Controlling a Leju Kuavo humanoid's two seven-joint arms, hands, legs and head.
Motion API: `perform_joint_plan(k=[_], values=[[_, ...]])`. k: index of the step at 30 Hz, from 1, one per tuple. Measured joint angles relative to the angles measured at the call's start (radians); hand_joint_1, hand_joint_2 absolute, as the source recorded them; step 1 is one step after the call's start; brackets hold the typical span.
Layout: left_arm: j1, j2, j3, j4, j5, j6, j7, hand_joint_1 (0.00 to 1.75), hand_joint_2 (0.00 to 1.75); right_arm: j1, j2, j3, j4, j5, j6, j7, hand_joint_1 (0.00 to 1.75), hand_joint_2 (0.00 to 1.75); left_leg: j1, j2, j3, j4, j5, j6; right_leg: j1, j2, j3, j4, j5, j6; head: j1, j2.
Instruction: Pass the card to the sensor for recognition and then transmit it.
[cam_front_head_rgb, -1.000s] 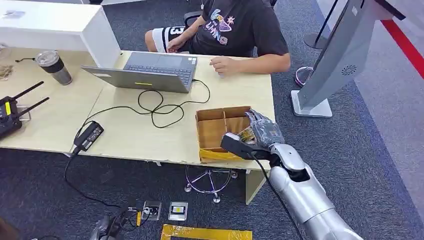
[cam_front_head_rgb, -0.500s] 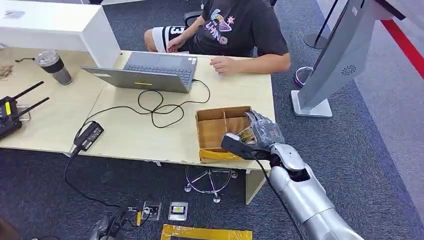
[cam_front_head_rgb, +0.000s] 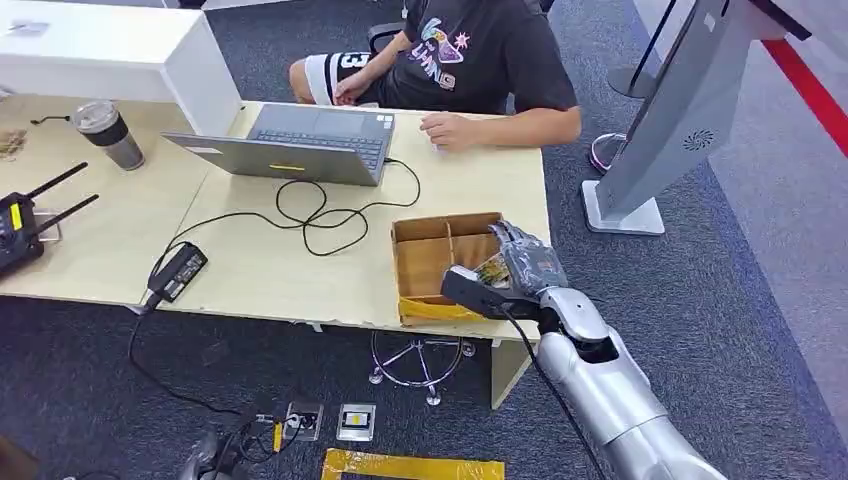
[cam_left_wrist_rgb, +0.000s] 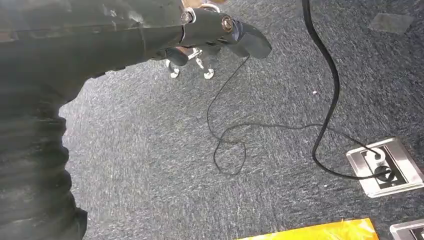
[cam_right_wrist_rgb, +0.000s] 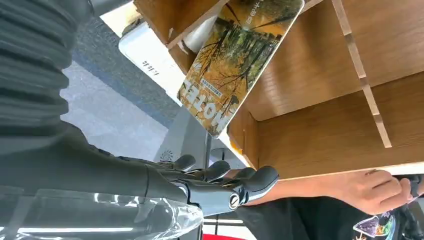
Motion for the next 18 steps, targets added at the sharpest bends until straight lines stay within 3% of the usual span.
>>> perform_joint_plan(k=[4, 8, 18], values=[[0.000, 0.000, 0.000, 0.000, -0.010, -0.007, 0.002, 0.00, 1.75, -0.006, 0.000, 0.000, 0.010, 0.018, -0.028, 0.053, 1.50, 1.75, 0.000, 0.000, 0.000, 0.000, 0.000, 0.000, 0.000, 0.000, 0.000, 0.000, 0.000, 0.000, 0.000, 0.000], [0.000, 0.001, 0.000, 0.000, -0.011, -0.013, 0.003, 0.00, 1.75, -0.026, -0.007, 0.000, 0.067, 0.021, -0.098, 0.043, 1.50, 1.75, 0.000, 0.000, 0.000, 0.000, 0.000, 0.000, 0.000, 0.000, 0.000, 0.000, 0.000, 0.000, 0.000, 0.000], [0.000, 0.002, 0.000, 0.000, -0.011, -0.013, 0.003, 0.00, 1.75, -0.038, -0.011, 0.000, 0.126, 0.023, -0.103, 0.043, 1.54, 1.75, 0.000, 0.000, 0.000, 0.000, 0.000, 0.000, 0.000, 0.000, 0.000, 0.000, 0.000, 0.000, 0.000, 0.000]])
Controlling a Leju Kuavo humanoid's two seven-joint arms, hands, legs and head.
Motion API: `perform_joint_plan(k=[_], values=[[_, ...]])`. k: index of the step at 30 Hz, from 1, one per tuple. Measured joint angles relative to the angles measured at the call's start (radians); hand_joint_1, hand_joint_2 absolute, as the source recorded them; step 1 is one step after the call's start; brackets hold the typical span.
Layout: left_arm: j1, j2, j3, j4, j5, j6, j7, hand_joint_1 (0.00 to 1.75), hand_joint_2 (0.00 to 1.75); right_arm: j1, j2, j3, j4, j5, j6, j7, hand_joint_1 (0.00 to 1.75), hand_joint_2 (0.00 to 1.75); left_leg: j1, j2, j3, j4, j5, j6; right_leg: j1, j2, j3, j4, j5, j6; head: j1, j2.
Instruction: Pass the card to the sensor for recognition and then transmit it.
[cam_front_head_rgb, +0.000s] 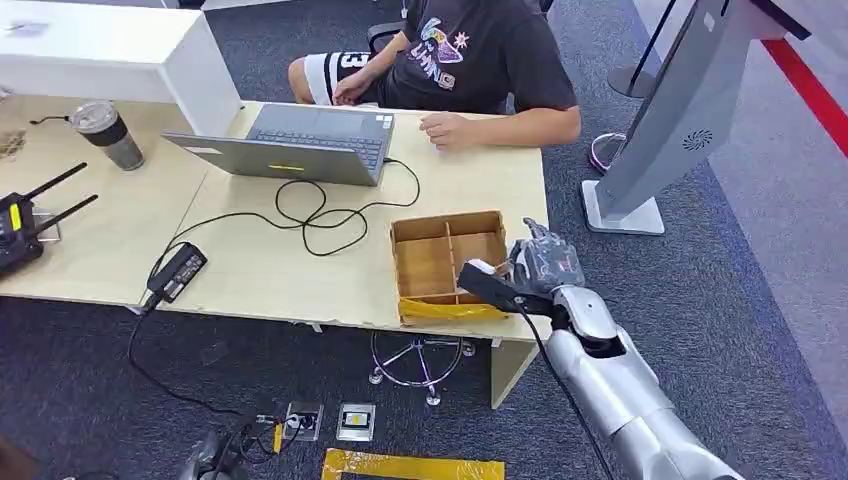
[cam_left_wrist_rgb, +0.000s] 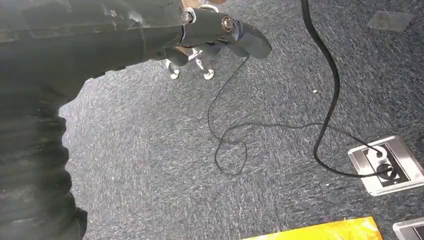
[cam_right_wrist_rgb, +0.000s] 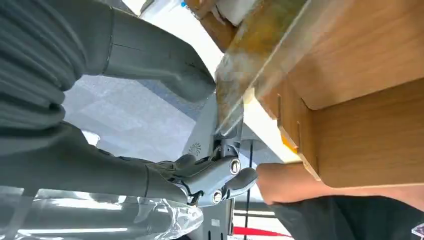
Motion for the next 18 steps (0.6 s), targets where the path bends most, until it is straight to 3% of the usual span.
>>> perform_joint_plan(k=[7, 18], values=[[0.000, 0.000, 0.000, 0.000, -0.001, 0.000, 0.000, 0.00, 1.75, -0.002, 0.000, 0.000, 0.026, 0.001, 0.000, 0.000, 1.75, 1.75, 0.000, 0.000, 0.000, 0.000, 0.000, 0.000, 0.000, 0.000, 0.000, 0.000, 0.000, 0.000, 0.000, 0.000], [0.000, 0.000, 0.000, 0.000, -0.007, -0.001, 0.000, 0.00, 1.75, -0.005, 0.000, 0.000, 0.053, 0.002, 0.000, 0.000, 1.75, 1.75, 0.000, 0.000, 0.000, 0.000, 0.000, 0.000, 0.000, 0.000, 0.000, 0.000, 0.000, 0.000, 0.000, 0.000]])
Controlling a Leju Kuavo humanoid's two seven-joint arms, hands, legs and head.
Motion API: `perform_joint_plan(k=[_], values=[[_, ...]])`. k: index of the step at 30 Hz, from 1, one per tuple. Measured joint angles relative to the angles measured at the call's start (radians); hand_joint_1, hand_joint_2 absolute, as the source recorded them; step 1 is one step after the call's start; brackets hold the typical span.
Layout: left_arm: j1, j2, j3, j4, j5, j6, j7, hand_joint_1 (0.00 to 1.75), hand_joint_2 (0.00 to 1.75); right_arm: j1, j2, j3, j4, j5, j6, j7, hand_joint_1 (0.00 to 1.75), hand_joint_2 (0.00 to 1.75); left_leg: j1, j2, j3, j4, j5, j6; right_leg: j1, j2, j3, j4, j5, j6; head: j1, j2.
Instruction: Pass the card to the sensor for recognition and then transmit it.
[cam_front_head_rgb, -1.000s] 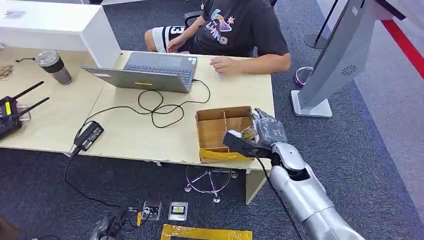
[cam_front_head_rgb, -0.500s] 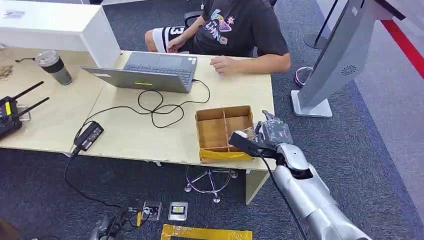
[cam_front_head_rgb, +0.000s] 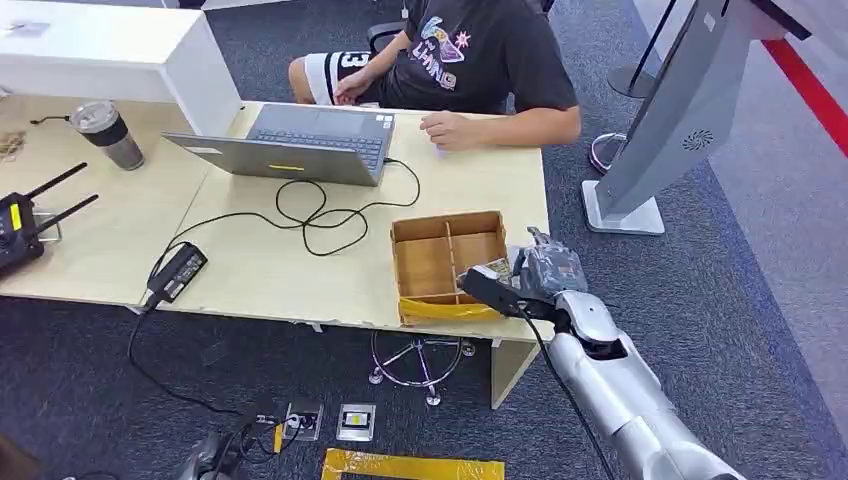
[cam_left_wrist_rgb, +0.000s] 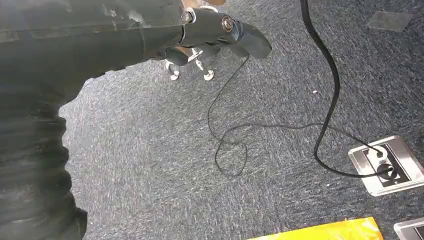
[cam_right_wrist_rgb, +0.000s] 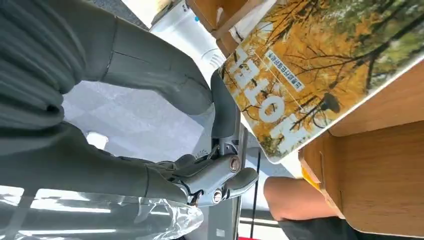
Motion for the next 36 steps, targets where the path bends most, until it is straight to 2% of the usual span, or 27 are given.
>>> perform_joint_plan(k=[21, 22, 23, 36], values=[[0.000, 0.000, 0.000, 0.000, 0.000, 0.000, 0.000, 0.00, 1.75, -0.002, 0.000, 0.000, 0.012, 0.000, 0.000, 0.000, 1.75, 1.75, 0.000, 0.000, 0.000, 0.000, 0.000, 0.000, 0.000, 0.000, 0.000, 0.000, 0.000, 0.000, 0.000, 0.000], [0.000, 0.000, 0.000, 0.000, 0.000, 0.000, 0.000, 0.00, 1.75, -0.002, 0.000, 0.000, 0.012, 0.000, 0.000, 0.000, 0.05, 1.75, 0.000, 0.000, 0.000, 0.000, 0.000, 0.000, 0.000, 0.000, 0.000, 0.000, 0.000, 0.000, 0.000, 0.000], [0.000, 0.000, 0.000, 0.000, 0.000, 0.000, 0.000, 0.00, 1.75, -0.002, 0.000, 0.000, 0.012, 0.000, 0.000, 0.000, 0.00, 1.75, 0.000, 0.000, 0.000, 0.000, 0.000, 0.000, 0.000, 0.000, 0.000, 0.000, 0.000, 0.000, 0.000, 0.000], [0.000, 0.000, -0.001, 0.000, -0.003, -0.005, 0.001, 0.00, 1.75, -0.005, 0.000, 0.000, 0.016, 0.006, -0.006, 0.003, 0.00, 1.75, 0.000, 0.000, 0.000, 0.000, 0.000, 0.000, 0.000, 0.000, 0.000, 0.000, 0.000, 0.000, 0.000, 0.000]])
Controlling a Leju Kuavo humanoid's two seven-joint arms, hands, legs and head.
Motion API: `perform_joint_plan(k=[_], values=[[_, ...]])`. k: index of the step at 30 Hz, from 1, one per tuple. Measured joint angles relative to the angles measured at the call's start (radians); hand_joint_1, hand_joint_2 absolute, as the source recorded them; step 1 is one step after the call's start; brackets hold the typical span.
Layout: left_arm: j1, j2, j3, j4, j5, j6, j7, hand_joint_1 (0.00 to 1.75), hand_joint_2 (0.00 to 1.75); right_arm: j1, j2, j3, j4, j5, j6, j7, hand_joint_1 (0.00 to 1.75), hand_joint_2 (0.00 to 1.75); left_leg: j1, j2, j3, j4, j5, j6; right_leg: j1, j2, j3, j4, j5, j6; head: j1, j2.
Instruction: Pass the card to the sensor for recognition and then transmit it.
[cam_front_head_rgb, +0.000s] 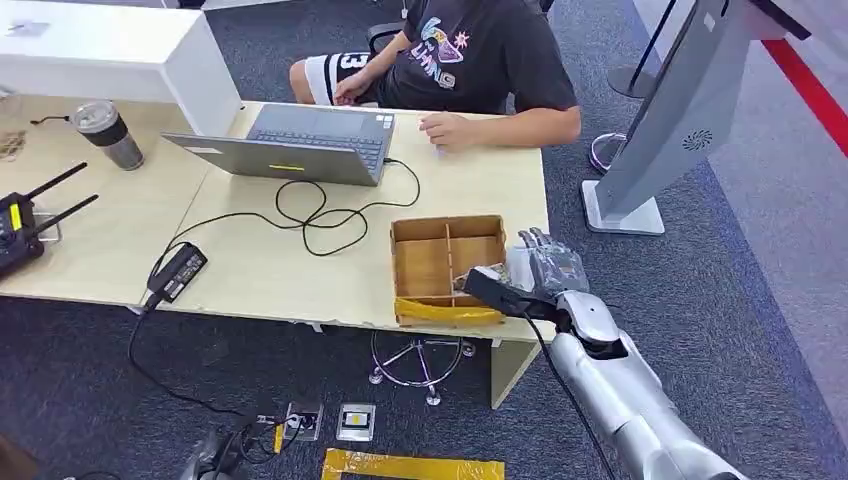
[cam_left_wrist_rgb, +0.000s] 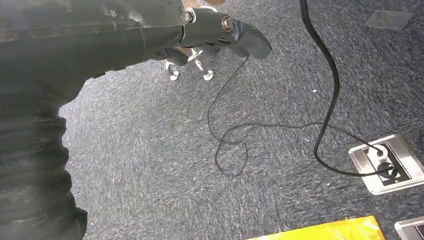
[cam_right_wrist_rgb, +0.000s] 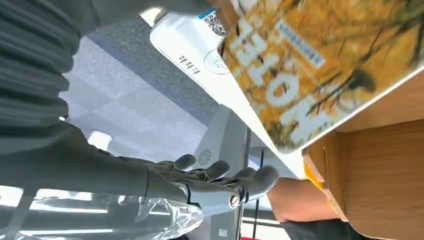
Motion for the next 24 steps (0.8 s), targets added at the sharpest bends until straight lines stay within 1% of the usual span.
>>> perform_joint_plan(k=[17, 24], values=[[0.000, 0.000, 0.000, 0.000, 0.000, 0.000, 0.000, 0.00, 1.75, 0.000, 0.000, 0.000, 0.004, 0.002, -0.003, 0.000, 0.00, 1.75, 0.000, 0.000, 0.000, 0.000, 0.000, 0.000, 0.000, 0.000, 0.000, 0.000, 0.000, 0.000, 0.000, 0.000], [0.001, 0.003, 0.000, 0.000, 0.001, 0.002, 0.001, 0.00, 1.75, -0.011, 0.000, 0.000, 0.004, 0.008, -0.018, 0.019, 0.00, 1.75, 0.000, 0.000, 0.000, 0.000, 0.000, 0.000, 0.000, 0.000, 0.000, 0.000, 0.000, 0.000, 0.000, 0.000]])
